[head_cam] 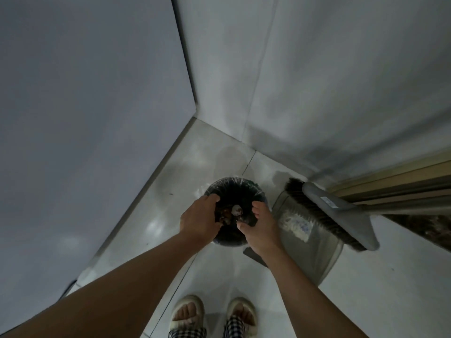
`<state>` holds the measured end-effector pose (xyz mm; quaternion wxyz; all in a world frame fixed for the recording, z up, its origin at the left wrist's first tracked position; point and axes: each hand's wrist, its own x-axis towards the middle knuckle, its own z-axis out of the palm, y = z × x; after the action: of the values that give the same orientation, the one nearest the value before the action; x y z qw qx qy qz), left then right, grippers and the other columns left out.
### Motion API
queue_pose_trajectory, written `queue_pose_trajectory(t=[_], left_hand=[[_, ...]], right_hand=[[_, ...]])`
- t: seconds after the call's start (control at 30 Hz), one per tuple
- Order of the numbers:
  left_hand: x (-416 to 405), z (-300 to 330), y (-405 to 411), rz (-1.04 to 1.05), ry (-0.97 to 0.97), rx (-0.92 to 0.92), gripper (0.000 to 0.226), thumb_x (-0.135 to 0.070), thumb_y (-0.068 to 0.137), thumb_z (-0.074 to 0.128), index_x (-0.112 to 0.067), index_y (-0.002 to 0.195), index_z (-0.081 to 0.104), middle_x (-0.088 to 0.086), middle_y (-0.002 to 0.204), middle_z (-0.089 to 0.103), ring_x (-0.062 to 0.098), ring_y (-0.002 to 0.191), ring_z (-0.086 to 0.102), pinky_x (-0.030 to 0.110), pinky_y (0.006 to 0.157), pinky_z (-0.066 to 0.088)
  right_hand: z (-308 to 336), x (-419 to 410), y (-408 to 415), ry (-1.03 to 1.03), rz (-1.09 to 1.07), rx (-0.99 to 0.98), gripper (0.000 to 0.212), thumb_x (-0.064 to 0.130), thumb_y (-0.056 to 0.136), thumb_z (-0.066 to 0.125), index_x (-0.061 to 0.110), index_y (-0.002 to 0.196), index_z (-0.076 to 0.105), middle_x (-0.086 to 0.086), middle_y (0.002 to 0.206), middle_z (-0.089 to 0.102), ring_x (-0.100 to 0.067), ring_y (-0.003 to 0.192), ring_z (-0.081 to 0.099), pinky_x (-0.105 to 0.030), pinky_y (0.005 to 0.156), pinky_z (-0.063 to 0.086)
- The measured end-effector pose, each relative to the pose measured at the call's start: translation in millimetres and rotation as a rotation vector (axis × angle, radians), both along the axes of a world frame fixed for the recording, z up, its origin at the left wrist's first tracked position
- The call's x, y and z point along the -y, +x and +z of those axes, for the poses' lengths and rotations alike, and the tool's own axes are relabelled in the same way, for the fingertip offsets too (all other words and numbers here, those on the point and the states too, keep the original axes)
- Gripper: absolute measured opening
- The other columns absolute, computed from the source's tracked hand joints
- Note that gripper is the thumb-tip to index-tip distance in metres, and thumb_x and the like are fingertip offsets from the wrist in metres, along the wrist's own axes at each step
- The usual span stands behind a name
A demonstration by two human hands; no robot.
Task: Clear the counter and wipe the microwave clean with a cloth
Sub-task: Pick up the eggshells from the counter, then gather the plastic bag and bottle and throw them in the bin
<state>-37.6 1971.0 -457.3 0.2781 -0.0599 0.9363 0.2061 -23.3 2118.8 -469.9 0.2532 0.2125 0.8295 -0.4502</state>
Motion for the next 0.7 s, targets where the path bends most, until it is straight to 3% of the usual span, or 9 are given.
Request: queue_pose_trajectory(t=[0.4,0.57,0.63,0.7], left_hand=[[21.0,203.7,22.4,0.059,0.084,-0.15,0.053,-0.026,0.077,0.069,-0.03,0.124,0.047,-0.005,0.121,0.056,0.014,0.109,0.053,0.032,0.088,0.048],[34.6,272.3,33.7,0.032,0.122,-0.184,0.054,-0.025,0.078,0.069,-0.026,0.127,0.047,-0.001,0.123,0.055,0.016,0.111,0.053,0.036,0.093,0.046],[39.2,302.4,38.9,0.016,0.114,-0.203,0.054,-0.024,0.078,0.069,-0.026,0.128,0.046,-0.002,0.124,0.055,0.016,0.112,0.053,0.033,0.091,0.047],[41.9,330.4,44.8,0.017,0.121,-0.227,0.055,-0.024,0.078,0.07,-0.025,0.128,0.046,-0.002,0.125,0.055,0.016,0.112,0.053,0.032,0.089,0.047]], right_hand=[[206.3,8.9,27.9,-0.003,0.115,-0.056,0.064,0.01,0.079,0.072,0.011,0.136,0.043,-0.006,0.14,0.045,-0.02,0.129,0.042,-0.035,0.108,0.037],[273.9,18.3,42.4,0.012,0.122,-0.097,0.064,0.008,0.076,0.074,0.009,0.133,0.046,-0.008,0.136,0.05,-0.023,0.126,0.046,-0.041,0.105,0.04],[301.4,21.5,47.9,0.022,0.122,-0.114,0.065,0.008,0.074,0.076,0.009,0.132,0.046,-0.007,0.135,0.05,-0.022,0.125,0.047,-0.038,0.105,0.041],[326.8,24.4,53.4,0.042,0.131,-0.134,0.069,0.011,0.074,0.076,0.013,0.134,0.043,-0.003,0.137,0.047,-0.019,0.127,0.044,-0.027,0.106,0.037]])
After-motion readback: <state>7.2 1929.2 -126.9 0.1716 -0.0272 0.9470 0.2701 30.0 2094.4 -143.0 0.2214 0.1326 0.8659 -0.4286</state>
